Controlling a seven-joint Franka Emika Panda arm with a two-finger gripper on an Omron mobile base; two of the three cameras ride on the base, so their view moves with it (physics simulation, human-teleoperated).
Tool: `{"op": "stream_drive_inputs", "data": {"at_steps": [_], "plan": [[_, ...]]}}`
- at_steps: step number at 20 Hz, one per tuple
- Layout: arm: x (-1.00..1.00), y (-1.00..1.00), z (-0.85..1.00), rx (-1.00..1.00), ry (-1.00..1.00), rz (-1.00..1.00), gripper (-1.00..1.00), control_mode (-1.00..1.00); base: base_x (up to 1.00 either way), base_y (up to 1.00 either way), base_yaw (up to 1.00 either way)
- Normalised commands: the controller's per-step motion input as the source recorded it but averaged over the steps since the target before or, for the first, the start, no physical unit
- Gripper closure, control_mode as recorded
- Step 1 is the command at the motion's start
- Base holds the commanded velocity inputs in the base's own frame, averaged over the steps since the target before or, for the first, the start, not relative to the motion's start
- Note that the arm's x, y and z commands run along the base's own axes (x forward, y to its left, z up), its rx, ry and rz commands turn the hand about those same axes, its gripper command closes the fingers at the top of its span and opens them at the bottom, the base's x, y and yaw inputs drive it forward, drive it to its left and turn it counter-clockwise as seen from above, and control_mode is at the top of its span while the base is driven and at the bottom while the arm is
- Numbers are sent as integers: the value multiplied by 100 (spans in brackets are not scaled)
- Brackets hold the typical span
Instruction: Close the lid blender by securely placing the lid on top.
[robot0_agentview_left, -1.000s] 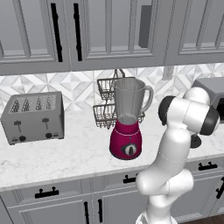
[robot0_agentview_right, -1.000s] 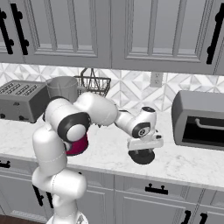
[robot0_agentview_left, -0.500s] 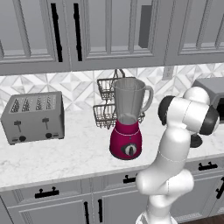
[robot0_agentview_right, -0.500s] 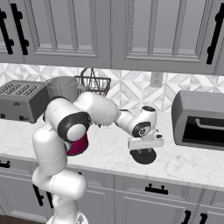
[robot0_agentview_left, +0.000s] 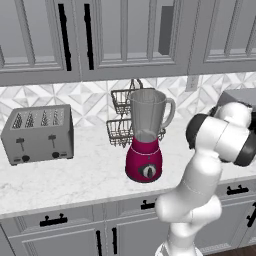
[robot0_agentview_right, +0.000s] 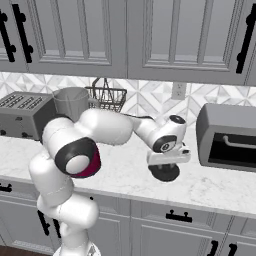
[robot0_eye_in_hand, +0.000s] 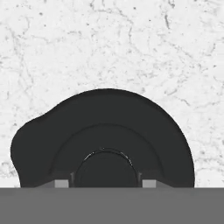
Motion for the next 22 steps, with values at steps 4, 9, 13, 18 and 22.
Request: {"op": "stream_drive_inputs", "data": {"at_steps": [4, 9, 13, 18, 22], "plan": [[-23, 0, 100, 13, -27, 0, 100, -100, 0, 0, 0], [-19, 10, 100, 3, -23, -1, 100, -100, 0, 0, 0], [-21, 18, 100, 0, -20, -4, 100, -100, 0, 0, 0], [-16, 38, 100, 0, -18, -7, 100, -100, 0, 0, 0], [-22, 72, 100, 0, -4, -7, 100, -100, 0, 0, 0]]}}
